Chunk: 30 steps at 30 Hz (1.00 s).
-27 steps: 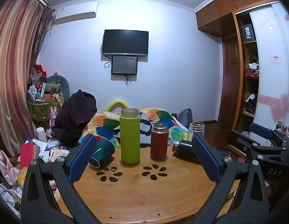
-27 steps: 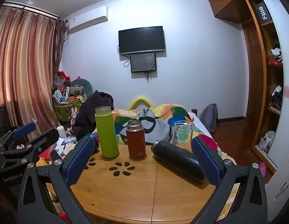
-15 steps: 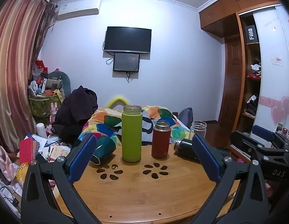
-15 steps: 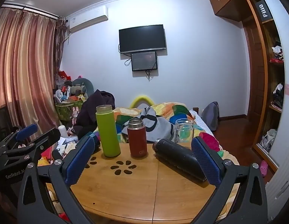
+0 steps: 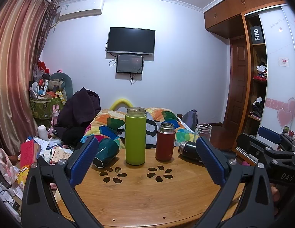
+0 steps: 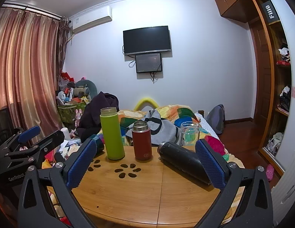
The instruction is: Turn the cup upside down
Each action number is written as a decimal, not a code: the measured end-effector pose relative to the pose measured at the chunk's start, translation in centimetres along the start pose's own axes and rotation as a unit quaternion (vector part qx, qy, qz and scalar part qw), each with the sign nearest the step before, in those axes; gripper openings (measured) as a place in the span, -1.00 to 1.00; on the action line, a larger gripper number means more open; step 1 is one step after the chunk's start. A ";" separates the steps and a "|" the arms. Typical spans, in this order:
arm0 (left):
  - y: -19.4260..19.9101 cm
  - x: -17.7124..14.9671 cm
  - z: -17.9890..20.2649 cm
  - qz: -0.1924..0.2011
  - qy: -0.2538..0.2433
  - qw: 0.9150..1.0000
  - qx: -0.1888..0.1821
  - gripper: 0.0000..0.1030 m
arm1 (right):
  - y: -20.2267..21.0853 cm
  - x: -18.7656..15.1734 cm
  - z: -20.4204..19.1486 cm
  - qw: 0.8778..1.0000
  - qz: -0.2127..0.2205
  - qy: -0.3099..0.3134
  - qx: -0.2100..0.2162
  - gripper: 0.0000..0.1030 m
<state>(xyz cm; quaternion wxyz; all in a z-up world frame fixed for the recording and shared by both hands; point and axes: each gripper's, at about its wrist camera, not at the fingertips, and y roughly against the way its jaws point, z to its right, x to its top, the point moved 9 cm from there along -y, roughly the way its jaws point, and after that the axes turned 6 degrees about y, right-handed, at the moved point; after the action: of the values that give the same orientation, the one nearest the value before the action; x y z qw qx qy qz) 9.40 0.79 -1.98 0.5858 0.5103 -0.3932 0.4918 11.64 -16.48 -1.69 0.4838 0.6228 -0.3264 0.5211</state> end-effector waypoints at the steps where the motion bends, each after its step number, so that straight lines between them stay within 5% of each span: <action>1: 0.0 0.0 0.0 0.000 0.000 1.000 0.000 1.00 | 0.0 0.0 -0.1 1.000 0.000 0.001 0.000 1.00; 30: 0.1 0.0 0.1 0.001 -0.001 1.000 0.001 1.00 | 0.3 0.3 -0.2 1.000 0.003 0.000 0.002 1.00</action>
<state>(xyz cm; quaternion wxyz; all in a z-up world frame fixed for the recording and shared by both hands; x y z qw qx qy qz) 9.30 0.73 -1.96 0.5844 0.5109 -0.3942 0.4921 11.36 -16.40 -1.37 0.4812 0.6229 -0.3269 0.5230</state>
